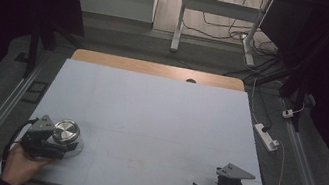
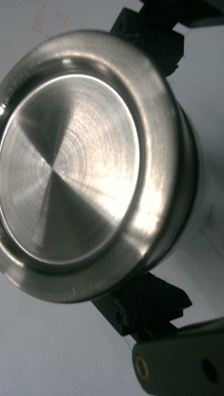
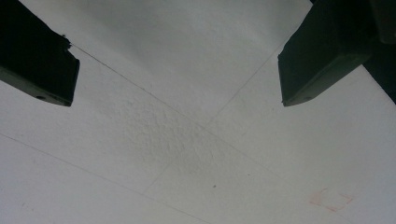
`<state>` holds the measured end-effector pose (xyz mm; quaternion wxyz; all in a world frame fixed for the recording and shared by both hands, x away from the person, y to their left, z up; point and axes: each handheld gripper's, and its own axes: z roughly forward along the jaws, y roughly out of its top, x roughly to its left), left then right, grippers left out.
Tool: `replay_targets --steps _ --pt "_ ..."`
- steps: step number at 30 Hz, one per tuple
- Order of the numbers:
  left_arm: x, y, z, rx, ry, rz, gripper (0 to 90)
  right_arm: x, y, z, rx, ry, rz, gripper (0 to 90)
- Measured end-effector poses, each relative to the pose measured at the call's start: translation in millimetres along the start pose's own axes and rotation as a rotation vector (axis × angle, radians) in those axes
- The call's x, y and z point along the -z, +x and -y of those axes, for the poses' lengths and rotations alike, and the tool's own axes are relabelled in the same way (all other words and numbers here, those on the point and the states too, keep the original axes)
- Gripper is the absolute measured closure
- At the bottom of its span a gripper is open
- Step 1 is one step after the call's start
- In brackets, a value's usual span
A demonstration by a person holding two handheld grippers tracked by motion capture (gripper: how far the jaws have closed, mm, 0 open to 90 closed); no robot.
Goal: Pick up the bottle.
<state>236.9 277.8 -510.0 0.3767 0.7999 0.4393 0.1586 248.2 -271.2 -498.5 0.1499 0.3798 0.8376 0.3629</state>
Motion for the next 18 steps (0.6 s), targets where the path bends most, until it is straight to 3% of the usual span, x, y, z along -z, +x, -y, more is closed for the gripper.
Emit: replay_targets --steps 18 --pt "-0.4 -3.5 -3.2 -0.011 0.029 -0.027 15.0 -0.3 0.5 -0.1 0.006 0.002 0.001 0.0"
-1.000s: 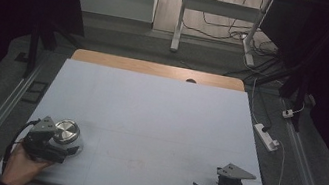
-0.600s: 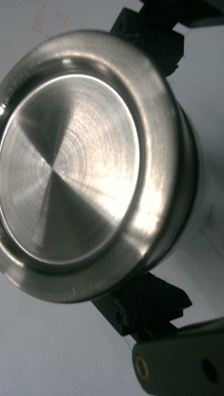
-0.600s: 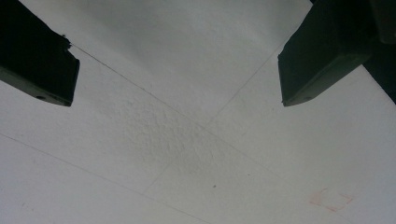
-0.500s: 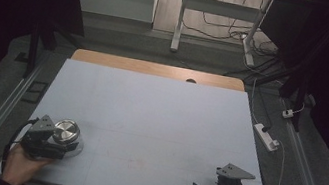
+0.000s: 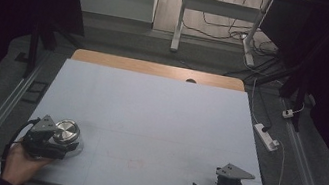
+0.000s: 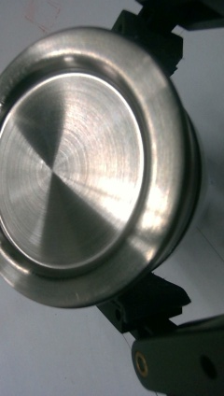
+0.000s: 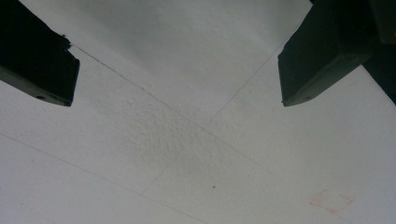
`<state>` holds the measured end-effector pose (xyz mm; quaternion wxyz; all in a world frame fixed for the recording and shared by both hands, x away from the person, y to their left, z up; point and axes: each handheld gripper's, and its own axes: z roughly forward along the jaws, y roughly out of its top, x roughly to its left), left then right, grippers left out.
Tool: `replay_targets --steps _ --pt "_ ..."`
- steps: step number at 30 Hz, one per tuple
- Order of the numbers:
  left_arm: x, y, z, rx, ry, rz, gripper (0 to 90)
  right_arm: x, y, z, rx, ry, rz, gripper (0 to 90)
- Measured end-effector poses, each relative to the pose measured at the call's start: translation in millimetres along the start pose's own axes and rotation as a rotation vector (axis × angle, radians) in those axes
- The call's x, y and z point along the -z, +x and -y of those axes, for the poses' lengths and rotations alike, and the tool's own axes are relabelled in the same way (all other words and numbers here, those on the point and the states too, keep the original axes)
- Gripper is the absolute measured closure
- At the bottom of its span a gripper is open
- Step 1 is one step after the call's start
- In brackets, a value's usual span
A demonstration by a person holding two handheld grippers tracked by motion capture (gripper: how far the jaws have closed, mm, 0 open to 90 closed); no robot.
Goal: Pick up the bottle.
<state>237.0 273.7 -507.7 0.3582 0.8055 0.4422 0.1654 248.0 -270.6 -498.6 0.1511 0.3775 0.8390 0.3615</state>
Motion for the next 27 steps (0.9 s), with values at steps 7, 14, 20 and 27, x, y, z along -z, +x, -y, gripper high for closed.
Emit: replay_targets --steps 7,14,20,27 --pt "0.1 -1.5 -0.1 0.005 -0.002 -0.011 15.2 0.0 0.0 0.0 0.002 -0.001 0.000 0.0" --pt "-0.6 -3.3 -2.5 0.004 -0.003 -0.013 15.2 0.0 0.0 -0.1 0.002 -0.001 -0.002 0.0" --pt "3.7 -1.8 -5.8 0.013 -0.034 -0.003 15.2 0.0 -0.1 -0.1 -0.003 -0.001 -0.002 0.0" --pt "3.3 -2.2 -11.8 0.005 -0.041 0.016 15.3 -0.2 -0.1 -0.2 -0.004 -0.001 0.000 0.0"
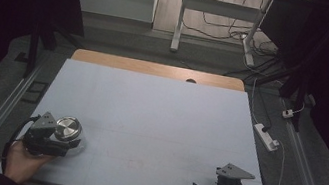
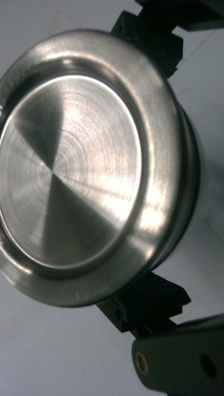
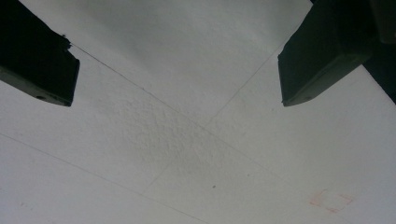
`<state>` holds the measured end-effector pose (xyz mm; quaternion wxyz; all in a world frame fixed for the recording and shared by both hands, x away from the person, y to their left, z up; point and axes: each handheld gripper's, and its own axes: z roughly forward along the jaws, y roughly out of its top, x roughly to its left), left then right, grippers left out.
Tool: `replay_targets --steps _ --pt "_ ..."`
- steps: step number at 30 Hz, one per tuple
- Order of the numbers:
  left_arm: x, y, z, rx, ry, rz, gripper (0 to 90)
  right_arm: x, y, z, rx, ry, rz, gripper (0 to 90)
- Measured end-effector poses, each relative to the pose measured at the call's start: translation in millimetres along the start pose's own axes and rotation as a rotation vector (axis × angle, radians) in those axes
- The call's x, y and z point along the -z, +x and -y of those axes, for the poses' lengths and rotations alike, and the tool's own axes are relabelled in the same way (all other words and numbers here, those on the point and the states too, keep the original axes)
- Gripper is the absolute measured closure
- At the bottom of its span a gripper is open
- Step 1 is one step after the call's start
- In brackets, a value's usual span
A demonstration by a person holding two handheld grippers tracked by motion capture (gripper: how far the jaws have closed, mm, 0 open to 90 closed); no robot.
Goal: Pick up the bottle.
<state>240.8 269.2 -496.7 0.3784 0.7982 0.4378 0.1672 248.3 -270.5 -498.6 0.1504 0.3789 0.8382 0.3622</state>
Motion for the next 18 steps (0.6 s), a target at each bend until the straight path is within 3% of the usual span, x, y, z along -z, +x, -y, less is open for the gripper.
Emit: replay_targets --steps 18 --pt "-12.0 -13.5 -38.7 -0.082 -0.027 0.067 15.3 0.3 -0.3 0.1 -0.005 -0.002 0.002 0.0"
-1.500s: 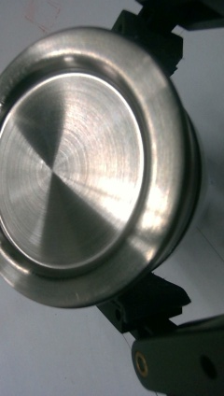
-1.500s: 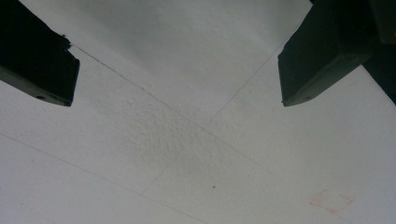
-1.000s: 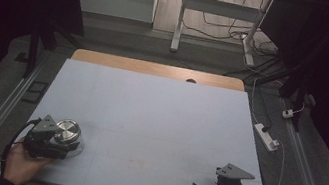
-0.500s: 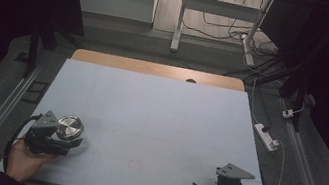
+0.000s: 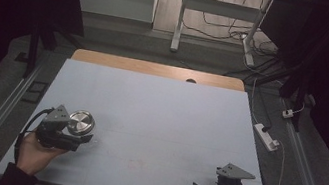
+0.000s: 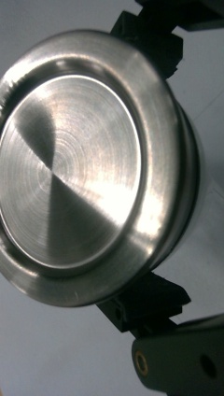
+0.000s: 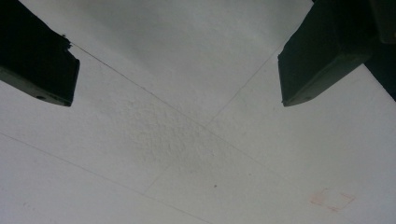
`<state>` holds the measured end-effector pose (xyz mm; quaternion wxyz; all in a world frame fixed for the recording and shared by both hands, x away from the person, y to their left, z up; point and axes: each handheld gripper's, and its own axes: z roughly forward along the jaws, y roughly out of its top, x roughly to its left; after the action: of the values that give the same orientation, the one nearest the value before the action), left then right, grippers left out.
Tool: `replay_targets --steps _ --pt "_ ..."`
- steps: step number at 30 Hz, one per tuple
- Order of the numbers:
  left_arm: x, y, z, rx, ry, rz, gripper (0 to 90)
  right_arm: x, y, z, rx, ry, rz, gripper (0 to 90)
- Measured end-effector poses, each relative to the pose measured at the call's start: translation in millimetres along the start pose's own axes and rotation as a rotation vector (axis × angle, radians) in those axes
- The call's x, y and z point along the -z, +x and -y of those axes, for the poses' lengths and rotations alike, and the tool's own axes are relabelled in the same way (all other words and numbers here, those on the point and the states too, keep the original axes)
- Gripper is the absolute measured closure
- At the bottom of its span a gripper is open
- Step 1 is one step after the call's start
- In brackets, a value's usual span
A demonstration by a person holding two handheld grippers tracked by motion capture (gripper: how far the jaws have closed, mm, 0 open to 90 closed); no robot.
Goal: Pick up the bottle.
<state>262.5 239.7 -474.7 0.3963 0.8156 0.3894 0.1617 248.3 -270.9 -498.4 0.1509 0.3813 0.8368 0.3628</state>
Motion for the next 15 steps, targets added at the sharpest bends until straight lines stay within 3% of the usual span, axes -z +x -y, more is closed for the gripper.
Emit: replay_targets --steps 15 --pt "-26.4 -10.8 -38.9 -0.095 0.012 0.055 15.3 0.4 -0.7 0.1 -0.006 -0.004 0.004 0.0"
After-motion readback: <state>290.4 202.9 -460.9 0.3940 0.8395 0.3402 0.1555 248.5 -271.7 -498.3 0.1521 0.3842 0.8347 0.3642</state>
